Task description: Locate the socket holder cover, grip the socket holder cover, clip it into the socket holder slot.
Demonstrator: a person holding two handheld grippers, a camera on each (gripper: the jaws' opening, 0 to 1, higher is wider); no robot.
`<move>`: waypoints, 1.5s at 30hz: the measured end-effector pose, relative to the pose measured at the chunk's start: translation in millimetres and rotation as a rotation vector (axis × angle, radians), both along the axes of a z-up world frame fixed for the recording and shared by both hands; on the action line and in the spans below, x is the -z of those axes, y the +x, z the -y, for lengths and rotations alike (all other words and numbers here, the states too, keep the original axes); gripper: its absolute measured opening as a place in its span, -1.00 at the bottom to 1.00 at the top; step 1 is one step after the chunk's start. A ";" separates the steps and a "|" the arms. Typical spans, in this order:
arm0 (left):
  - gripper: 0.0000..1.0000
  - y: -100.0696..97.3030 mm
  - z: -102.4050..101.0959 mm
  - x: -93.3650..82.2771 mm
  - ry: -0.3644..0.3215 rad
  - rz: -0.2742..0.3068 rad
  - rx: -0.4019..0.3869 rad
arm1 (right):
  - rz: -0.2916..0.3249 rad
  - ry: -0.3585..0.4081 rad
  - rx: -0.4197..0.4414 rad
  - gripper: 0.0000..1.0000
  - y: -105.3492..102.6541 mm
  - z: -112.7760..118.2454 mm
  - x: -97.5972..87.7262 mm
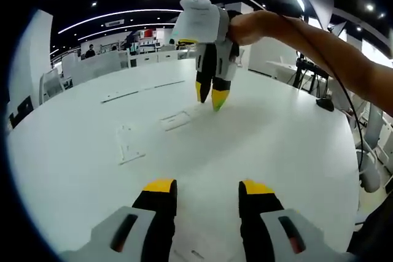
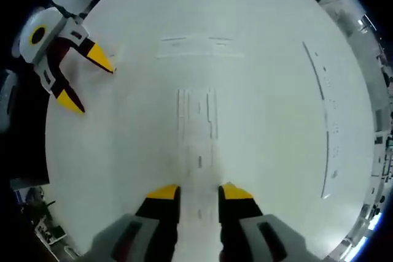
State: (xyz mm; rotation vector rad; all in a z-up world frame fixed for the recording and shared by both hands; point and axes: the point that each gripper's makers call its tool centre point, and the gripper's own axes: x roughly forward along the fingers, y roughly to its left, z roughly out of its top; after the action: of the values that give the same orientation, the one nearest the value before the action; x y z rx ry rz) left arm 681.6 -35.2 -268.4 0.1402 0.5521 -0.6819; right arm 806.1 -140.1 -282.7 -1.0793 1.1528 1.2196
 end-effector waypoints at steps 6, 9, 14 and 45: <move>-0.19 -0.1 -0.9 0.8 0.001 -0.002 -0.001 | -0.007 0.023 -0.007 -0.47 0.9 -8.1 -0.8; -0.19 0.5 -2.1 0.9 0.000 -0.002 -0.004 | -0.006 0.041 -0.012 -0.47 3.0 -11.7 -0.7; -0.19 0.5 -3.2 2.0 0.002 -0.005 -0.005 | -0.009 0.051 -0.013 -0.47 7.0 -15.6 -1.4; -0.19 -1.2 -1.2 3.0 0.002 -0.008 -0.009 | -0.007 0.228 -0.015 -0.47 7.0 -55.0 -2.1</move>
State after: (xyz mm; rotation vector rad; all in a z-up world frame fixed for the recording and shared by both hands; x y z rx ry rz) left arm 680.4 -34.0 -271.4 0.1372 0.5614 -0.6738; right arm 813.1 -85.0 -280.5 -0.9133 0.9854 1.3323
